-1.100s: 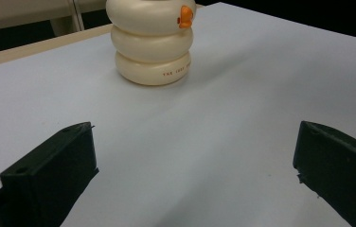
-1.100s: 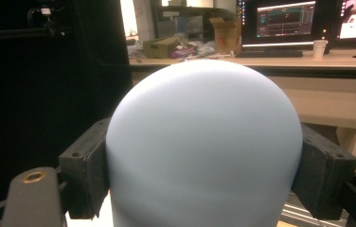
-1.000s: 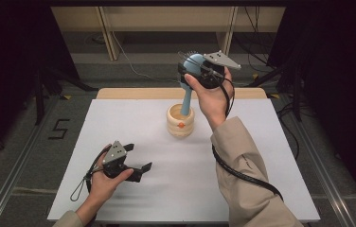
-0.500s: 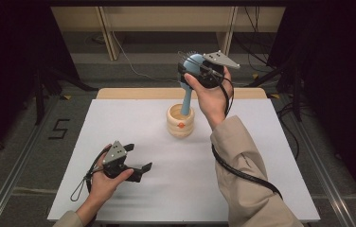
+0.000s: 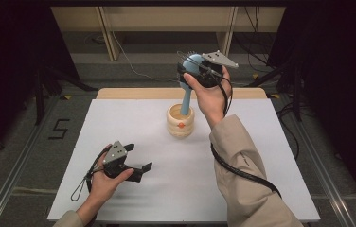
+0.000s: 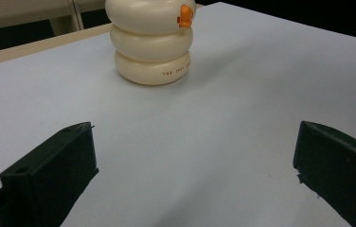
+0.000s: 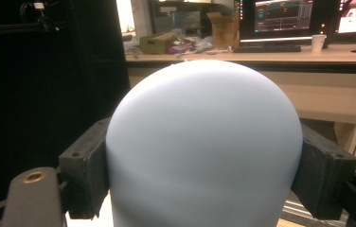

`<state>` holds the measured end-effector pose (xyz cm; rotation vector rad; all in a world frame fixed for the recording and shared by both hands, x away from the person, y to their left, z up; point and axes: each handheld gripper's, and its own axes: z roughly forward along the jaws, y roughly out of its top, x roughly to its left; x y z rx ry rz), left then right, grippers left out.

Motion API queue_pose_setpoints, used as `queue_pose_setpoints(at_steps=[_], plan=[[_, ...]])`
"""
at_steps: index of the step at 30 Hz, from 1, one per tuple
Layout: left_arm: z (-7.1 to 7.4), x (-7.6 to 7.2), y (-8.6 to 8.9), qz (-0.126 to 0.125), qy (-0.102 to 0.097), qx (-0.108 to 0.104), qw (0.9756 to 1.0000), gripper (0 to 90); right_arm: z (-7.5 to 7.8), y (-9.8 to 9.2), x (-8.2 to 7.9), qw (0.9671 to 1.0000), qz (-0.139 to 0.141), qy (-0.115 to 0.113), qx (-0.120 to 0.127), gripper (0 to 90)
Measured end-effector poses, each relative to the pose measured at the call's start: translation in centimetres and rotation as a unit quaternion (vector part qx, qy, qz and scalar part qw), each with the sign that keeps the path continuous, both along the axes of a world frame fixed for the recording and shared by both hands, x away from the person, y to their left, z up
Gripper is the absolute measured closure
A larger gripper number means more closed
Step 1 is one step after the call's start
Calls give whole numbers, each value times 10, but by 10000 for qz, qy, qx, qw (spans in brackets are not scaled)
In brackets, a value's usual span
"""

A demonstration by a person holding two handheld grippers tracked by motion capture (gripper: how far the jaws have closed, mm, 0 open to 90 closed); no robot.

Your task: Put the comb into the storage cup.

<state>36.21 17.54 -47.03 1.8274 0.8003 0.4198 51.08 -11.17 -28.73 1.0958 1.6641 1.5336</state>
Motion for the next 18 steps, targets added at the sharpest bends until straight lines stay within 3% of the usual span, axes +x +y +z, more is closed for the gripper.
queue_pose_setpoints(at_steps=[18], plan=[[-1, 1, 1, -8, 15, -4, 10000, 0, 0, 3, 6, 10000, 24, 0, -27, 202]])
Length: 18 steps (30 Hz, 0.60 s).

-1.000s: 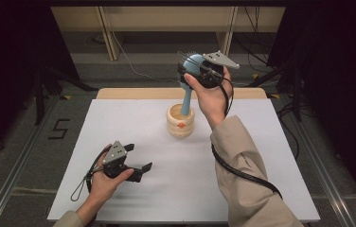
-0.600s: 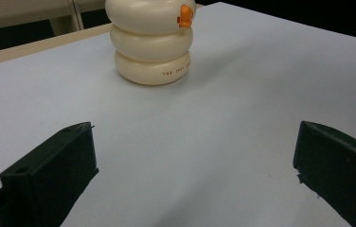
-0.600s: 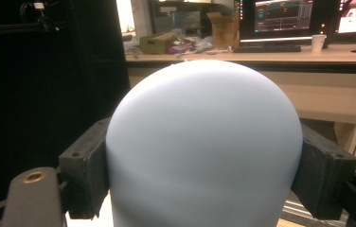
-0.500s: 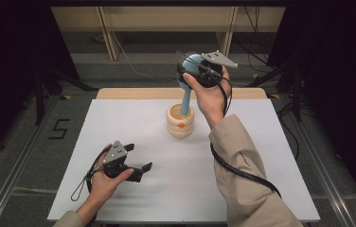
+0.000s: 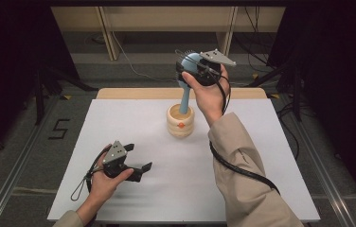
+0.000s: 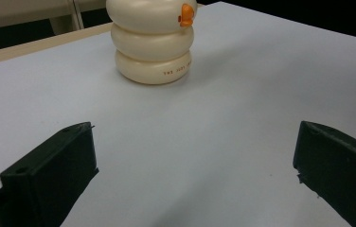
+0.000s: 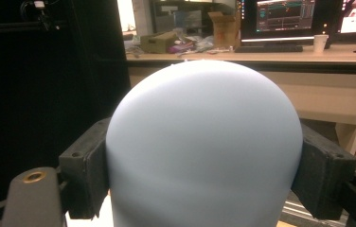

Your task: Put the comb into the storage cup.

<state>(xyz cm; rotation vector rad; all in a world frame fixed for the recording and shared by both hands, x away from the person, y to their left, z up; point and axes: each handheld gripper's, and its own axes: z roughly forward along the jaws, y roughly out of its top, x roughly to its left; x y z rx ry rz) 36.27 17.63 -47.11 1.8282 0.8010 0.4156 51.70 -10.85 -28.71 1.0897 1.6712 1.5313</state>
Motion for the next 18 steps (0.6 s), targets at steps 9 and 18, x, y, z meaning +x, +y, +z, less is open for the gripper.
queue_pose_setpoints(at_steps=[9, 18], plan=[[0, 0, 0, -11, 1, 6, 10000, 0, -3, 0, 3, 10000, -27, 48, -15, 202], [0, 0, 0, -3, -2, -5, 10000, 0, -4, -1, 6, 10000, -31, 73, -35, 202]])
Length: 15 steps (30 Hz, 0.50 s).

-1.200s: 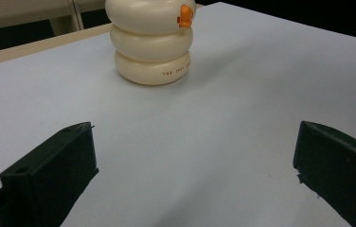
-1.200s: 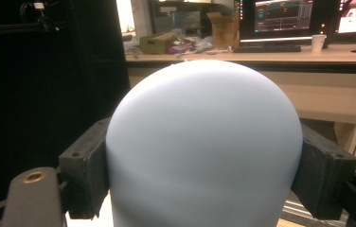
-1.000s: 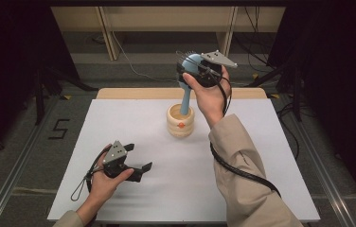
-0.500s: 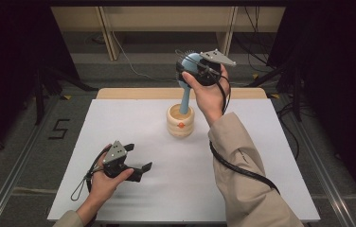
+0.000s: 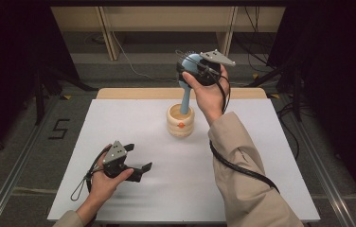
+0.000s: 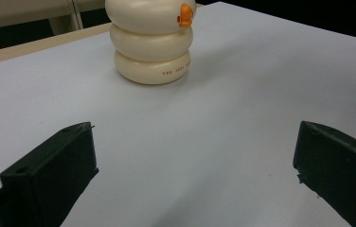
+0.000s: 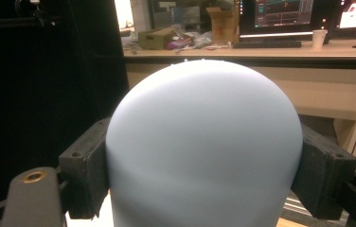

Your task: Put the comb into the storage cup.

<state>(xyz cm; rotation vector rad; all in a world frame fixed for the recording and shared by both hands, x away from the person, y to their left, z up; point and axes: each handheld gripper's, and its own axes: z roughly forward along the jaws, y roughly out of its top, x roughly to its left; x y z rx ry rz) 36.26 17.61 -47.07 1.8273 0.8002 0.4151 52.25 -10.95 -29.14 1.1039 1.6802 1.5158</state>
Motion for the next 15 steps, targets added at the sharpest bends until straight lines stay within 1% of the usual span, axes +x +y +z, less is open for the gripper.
queue_pose_setpoints(at_steps=[6, 15], plan=[[0, 0, 0, -4, 10, 1, 10000, 0, -1, 1, 2, 10000, -7, 5, -16, 202], [0, 0, 0, -11, 3, 1, 10000, 0, -5, 1, 6, 9999, -49, 97, -27, 202]])
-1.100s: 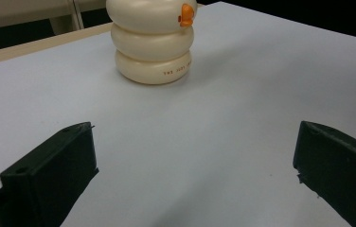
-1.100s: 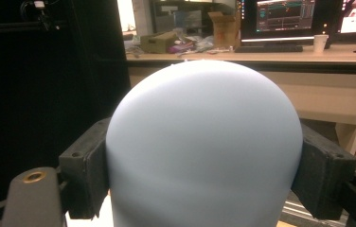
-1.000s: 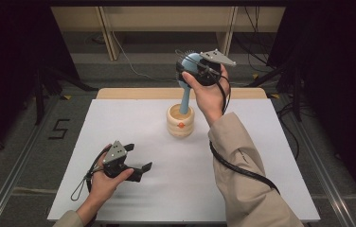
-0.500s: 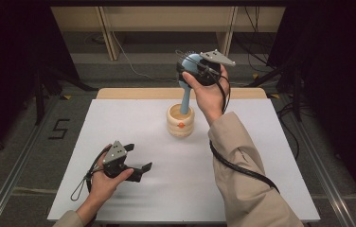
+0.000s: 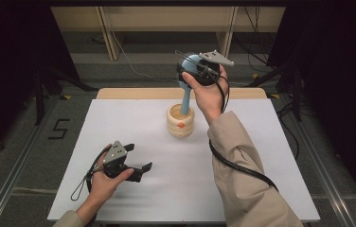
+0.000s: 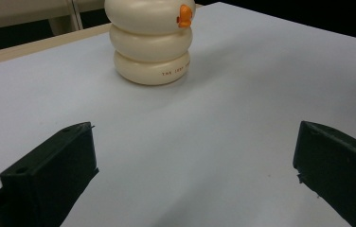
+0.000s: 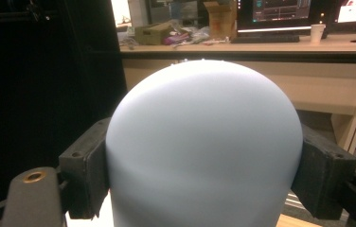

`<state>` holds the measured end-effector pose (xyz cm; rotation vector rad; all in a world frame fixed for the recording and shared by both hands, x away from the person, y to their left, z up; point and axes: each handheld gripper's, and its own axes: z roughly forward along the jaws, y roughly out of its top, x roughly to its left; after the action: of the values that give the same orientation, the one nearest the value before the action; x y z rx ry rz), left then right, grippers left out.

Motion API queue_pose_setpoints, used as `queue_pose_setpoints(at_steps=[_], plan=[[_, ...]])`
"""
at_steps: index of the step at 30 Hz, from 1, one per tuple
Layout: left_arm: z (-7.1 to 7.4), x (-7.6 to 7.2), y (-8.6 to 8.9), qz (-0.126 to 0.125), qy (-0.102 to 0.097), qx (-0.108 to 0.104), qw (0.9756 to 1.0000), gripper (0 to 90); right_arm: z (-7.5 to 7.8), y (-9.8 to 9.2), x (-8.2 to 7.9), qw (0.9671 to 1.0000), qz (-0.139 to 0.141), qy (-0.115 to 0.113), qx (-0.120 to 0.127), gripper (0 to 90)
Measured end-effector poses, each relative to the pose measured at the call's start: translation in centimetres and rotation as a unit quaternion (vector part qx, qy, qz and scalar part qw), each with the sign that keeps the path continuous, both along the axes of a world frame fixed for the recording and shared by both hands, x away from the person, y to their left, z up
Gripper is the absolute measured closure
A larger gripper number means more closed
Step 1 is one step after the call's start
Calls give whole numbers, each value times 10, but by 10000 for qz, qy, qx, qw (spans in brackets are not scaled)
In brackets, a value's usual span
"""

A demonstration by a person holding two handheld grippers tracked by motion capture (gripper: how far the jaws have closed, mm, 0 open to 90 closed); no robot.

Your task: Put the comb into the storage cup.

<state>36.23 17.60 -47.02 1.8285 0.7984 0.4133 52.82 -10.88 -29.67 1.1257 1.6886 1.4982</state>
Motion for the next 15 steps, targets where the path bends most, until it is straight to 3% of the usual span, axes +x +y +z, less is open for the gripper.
queue_pose_setpoints(at_steps=[15], plan=[[0, 0, 0, -1, 3, -3, 10000, 0, -7, 3, 4, 9999, 17, 102, -67, 202]])
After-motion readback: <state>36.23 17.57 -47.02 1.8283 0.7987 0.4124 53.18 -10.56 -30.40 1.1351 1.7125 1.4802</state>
